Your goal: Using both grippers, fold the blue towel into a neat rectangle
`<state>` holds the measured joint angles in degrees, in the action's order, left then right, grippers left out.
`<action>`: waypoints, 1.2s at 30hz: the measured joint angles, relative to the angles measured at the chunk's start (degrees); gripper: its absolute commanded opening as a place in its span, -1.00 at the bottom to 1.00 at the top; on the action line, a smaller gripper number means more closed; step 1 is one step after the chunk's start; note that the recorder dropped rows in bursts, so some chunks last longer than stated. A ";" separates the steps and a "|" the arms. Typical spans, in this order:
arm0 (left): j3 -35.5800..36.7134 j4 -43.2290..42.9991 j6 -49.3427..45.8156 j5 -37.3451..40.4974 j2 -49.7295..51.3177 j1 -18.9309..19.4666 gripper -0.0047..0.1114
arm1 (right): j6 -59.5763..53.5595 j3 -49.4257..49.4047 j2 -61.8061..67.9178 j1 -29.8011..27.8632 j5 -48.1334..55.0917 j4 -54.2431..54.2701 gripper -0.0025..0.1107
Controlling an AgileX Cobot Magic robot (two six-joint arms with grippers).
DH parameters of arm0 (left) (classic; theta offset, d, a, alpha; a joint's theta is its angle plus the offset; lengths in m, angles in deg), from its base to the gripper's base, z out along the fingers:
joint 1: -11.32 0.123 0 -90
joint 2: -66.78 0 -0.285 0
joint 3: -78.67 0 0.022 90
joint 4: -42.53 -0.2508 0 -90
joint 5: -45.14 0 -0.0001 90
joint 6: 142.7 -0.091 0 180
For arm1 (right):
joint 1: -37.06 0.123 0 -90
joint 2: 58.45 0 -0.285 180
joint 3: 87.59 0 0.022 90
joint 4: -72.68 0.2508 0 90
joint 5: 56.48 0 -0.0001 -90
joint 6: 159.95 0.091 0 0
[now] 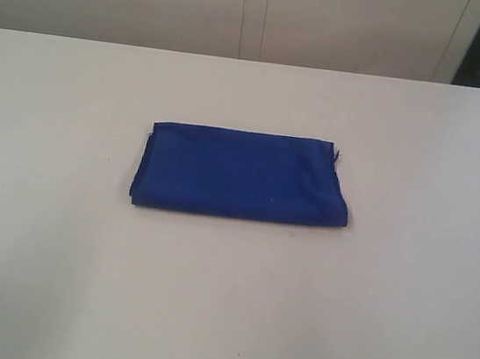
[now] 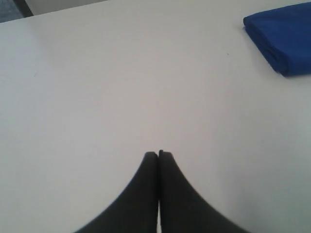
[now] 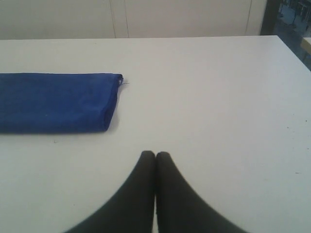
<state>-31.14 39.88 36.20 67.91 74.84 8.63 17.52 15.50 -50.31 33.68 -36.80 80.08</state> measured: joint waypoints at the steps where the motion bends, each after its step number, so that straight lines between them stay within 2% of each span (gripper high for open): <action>1: 0.60 0.01 0.00 -0.12 0.00 0.00 -0.92 | 0.00 0.00 0.00 0.00 0.00 0.00 -0.96; 12: 5.76 0.01 0.00 -0.72 0.00 0.00 -0.92 | 0.00 0.00 0.00 0.00 0.00 0.00 -0.96; 36: 6.30 0.15 0.00 -2.74 0.00 0.00 -0.92 | 0.00 0.00 0.00 0.00 0.11 0.00 -0.96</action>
<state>-24.84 40.03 36.20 65.17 74.84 8.63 17.52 15.50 -50.31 33.68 -36.69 80.08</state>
